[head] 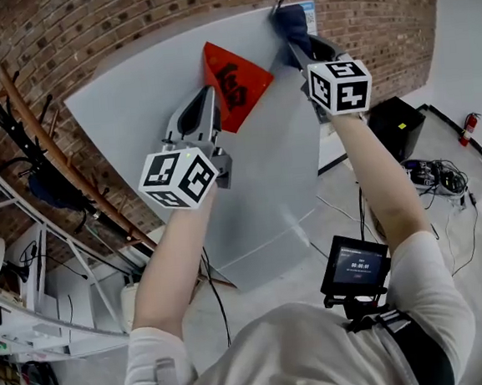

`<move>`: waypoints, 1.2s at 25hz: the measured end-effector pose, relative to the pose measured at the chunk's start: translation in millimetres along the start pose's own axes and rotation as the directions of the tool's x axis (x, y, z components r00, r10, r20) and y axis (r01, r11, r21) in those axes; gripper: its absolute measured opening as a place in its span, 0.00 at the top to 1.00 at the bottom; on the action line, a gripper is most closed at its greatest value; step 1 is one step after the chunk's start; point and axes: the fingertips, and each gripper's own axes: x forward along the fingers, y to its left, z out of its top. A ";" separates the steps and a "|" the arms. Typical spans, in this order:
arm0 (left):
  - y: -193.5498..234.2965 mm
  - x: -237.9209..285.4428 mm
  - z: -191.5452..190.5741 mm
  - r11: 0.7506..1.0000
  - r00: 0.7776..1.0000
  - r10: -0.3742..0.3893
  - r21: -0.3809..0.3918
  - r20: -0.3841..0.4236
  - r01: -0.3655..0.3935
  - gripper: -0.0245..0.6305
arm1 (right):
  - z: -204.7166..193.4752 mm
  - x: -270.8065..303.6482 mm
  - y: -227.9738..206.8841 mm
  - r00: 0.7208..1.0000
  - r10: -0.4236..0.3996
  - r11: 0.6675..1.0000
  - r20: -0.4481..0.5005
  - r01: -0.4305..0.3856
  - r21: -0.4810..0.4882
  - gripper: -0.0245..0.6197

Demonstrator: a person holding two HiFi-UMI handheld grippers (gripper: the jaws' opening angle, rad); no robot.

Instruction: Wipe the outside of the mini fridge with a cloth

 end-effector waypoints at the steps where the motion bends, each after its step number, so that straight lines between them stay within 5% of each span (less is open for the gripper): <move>1: -1.9 1.1 -0.9 1.000 1.000 -0.002 0.000 0.000 0.002 0.96 | -2.4 -0.8 -8.2 1.000 -0.012 1.000 -0.003 0.012 0.013 0.79; 6: -1.7 2.1 -0.5 1.000 1.000 -0.003 -0.001 0.000 0.003 0.96 | -4.1 -0.3 -16.1 0.999 -0.041 0.999 -0.017 0.042 0.028 0.79; 11: 3.3 -14.4 8.1 1.000 1.000 0.014 0.001 0.006 -0.014 0.96 | 3.5 -11.3 23.5 1.000 0.015 0.999 -0.015 -0.015 0.035 0.79; 20: 39.4 -79.1 25.4 0.989 0.989 0.145 0.025 -0.032 -0.144 0.96 | 29.1 -42.8 165.8 0.973 0.230 0.972 0.014 -0.230 0.037 0.79; 30: 83.6 -175.5 32.9 0.934 0.930 0.353 0.104 -0.105 -0.343 0.96 | -1.9 -57.0 341.5 0.902 0.427 0.904 -0.065 -0.428 -0.002 0.79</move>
